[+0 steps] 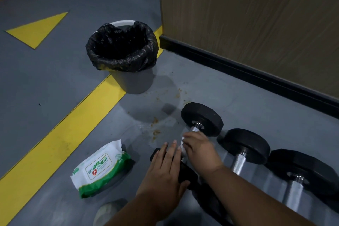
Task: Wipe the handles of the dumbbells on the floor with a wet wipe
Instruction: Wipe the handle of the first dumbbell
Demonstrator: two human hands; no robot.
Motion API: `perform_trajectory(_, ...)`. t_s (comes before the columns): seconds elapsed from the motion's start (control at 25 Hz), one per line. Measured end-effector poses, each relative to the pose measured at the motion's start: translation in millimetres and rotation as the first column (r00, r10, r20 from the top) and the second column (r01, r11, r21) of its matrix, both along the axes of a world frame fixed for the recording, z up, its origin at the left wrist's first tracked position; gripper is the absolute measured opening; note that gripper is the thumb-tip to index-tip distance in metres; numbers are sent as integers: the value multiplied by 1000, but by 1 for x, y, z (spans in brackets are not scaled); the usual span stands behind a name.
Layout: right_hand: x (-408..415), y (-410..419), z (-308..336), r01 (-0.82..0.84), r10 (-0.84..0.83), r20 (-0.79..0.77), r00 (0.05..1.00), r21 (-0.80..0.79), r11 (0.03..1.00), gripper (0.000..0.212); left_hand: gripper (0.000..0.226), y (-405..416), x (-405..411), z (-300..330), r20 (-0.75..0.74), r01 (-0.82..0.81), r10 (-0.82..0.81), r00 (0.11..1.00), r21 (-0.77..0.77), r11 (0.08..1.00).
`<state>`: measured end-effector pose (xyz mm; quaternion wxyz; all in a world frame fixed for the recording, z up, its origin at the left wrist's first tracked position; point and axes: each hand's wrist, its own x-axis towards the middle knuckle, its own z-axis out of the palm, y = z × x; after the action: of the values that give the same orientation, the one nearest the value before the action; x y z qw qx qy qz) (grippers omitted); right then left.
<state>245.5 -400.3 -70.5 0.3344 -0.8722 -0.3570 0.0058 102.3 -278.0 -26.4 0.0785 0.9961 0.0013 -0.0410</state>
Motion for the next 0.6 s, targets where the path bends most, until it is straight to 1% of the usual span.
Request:
perform_trajectory(0.04,0,4,0,48,-48,1,999,-56,997,12,88,0,0,0,0,4,-4,1000,-2,1000)
perform_trajectory(0.12,-1,11,3,230,-241,-61,969,-147,962,5,89,1,1,1,-9,3,-3,1000,-1,1000)
perform_trajectory(0.16,-1,14,9,316,-347,-150,926,-193,929,11,89,1,1,1,-18,-1,1,1000,3,1000)
perform_trajectory(0.2,-1,17,14,377,-430,-267,862,-227,898,20,90,1,1,1,-24,-4,4,1000,3,1000)
perform_trajectory(0.24,-2,19,18,412,-472,-396,788,-230,882,22,90,1,1,1,-30,-7,7,1000,-4,1000)
perform_trajectory(0.28,-4,20,22,434,-485,-474,735,-220,873,21,91,1,1,1,-36,-8,7,999,-12,1000)
perform_trajectory(0.36,-13,21,23,438,-473,-495,729,-195,878,17,91,2,0,-1,-53,-13,12,999,-20,1000)
perform_trajectory(0.52,-3,17,17,479,-483,-401,778,-119,870,7,92,2,1,-2,-64,-28,25,998,-41,999)
perform_trajectory(0.6,7,15,14,501,-507,-390,769,-125,856,9,93,2,1,0,-69,-28,25,997,-43,999)
